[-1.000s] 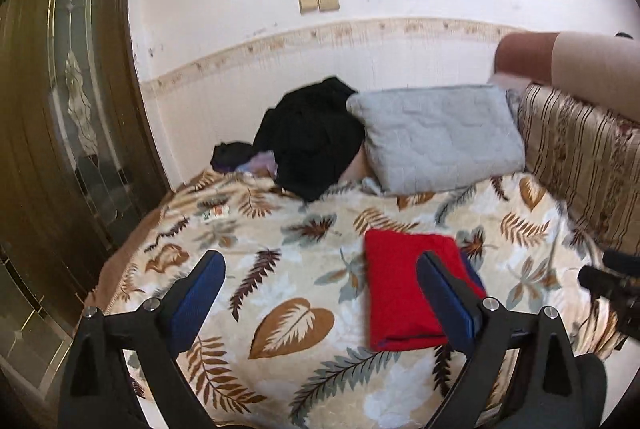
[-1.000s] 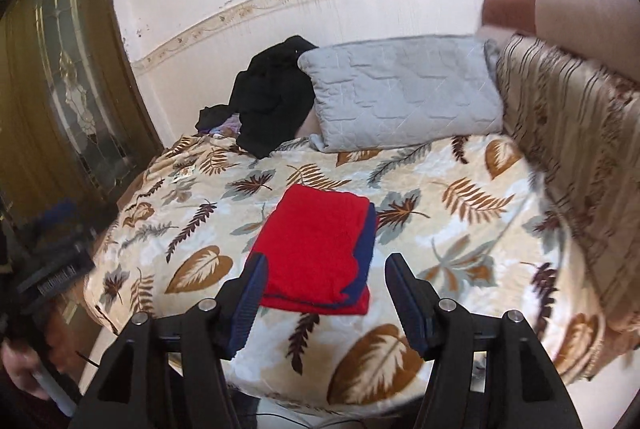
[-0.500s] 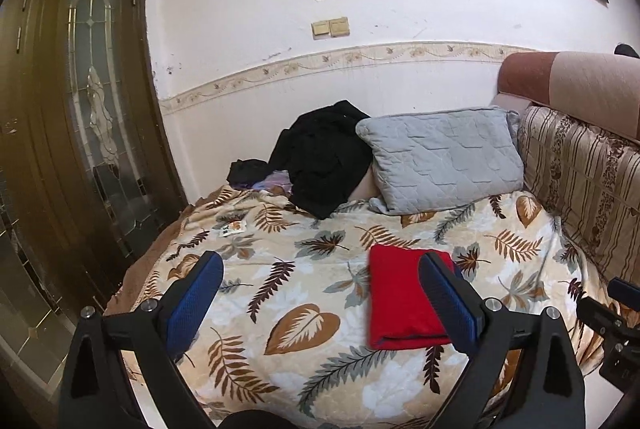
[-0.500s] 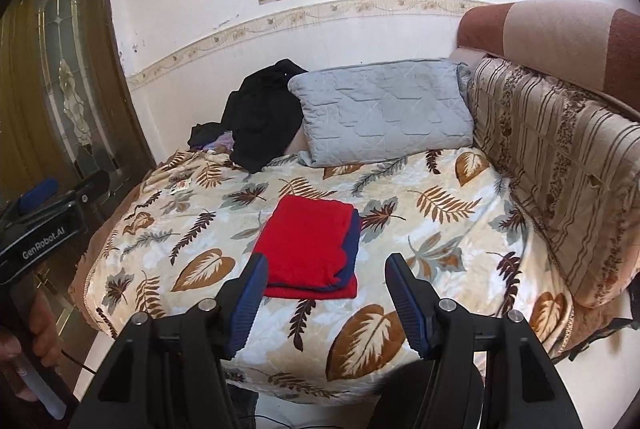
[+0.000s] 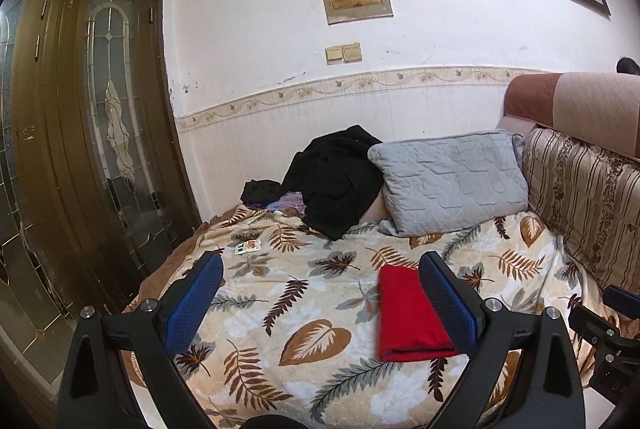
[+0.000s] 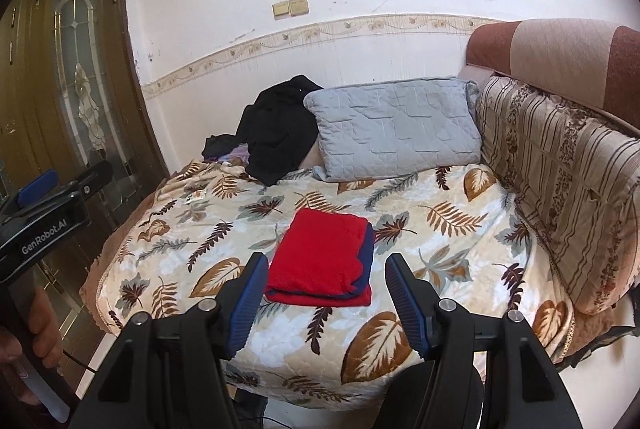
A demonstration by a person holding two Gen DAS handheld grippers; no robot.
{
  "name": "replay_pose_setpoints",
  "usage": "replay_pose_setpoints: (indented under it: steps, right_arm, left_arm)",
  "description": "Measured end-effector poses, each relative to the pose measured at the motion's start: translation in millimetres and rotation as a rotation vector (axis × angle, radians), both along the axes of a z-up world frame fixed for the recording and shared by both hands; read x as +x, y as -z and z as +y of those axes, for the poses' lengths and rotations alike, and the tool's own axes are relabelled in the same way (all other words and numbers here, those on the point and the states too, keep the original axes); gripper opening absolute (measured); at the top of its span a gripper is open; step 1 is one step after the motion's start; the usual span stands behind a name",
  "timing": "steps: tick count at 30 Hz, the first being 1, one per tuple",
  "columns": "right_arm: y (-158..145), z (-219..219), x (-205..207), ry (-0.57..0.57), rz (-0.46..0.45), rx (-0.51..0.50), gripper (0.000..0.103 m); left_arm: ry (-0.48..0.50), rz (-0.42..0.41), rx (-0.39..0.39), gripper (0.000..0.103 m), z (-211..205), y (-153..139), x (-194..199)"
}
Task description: Fold small clothes
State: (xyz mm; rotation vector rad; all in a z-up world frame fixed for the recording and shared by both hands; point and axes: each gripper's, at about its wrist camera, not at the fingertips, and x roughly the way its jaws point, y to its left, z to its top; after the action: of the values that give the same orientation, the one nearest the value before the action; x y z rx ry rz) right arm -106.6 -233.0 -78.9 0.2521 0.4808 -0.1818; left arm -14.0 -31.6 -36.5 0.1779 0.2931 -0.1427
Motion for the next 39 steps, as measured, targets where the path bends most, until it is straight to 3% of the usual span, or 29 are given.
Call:
replay_pose_setpoints:
  steps: [39]
  right_arm:
    - [-17.1,12.8,-3.1,-0.001,-0.057,-0.010,0.065]
  left_arm:
    - [-0.002,-0.071,-0.016,0.098,13.0,-14.4,-16.3]
